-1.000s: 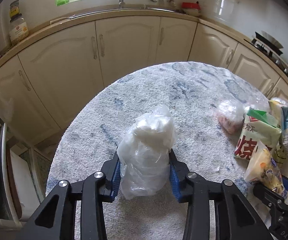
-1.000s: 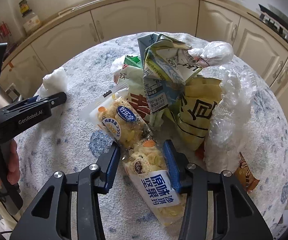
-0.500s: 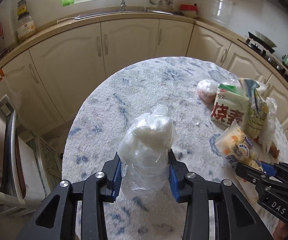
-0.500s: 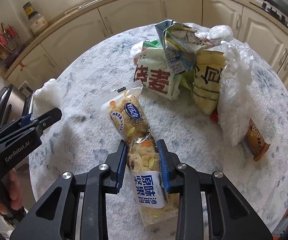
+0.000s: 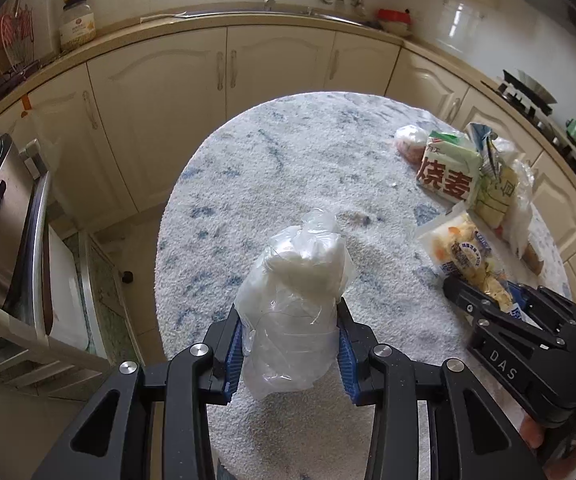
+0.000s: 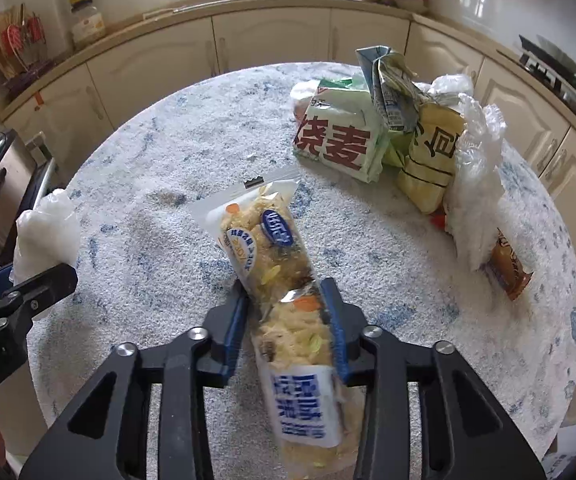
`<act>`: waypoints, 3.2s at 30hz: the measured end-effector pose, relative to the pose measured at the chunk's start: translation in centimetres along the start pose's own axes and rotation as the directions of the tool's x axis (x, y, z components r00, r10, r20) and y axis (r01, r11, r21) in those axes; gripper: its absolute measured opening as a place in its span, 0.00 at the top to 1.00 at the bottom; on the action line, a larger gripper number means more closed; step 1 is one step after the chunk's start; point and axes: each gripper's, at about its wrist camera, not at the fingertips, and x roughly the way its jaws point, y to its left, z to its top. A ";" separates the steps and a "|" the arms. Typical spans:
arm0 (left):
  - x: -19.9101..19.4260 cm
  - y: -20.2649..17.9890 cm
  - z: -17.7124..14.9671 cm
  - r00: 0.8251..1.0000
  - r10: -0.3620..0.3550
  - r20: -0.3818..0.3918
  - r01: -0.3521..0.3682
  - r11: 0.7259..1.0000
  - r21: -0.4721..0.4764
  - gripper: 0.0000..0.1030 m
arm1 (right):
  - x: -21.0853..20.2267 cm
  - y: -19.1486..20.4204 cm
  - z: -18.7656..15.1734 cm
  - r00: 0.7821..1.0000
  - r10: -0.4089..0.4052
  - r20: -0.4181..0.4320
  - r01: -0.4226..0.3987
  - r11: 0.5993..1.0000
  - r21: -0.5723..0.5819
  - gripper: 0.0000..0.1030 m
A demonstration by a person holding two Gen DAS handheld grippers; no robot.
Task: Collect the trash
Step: 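Carry the white bag and snack stick with both tools over the bucket, then open both tools to drop the white bag and snack stick into the bucket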
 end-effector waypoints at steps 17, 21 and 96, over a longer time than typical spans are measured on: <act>-1.2 -4.9 -0.5 0.999 -0.027 0.017 0.025 0.995 0.099 0.65 | -5.6 -4.0 -2.2 0.998 0.009 0.064 -0.016 0.994 0.110 0.71; -2.1 -7.7 -1.3 0.998 -0.064 0.025 0.060 0.985 0.160 0.65 | -7.6 -6.1 -3.5 0.996 -0.025 0.088 0.010 0.987 0.160 0.71; 12.1 -55.1 -16.9 0.932 -0.157 -0.325 0.357 0.542 0.761 0.11 | -16.9 -38.6 -32.8 0.871 -0.394 -0.293 0.435 0.345 0.832 0.54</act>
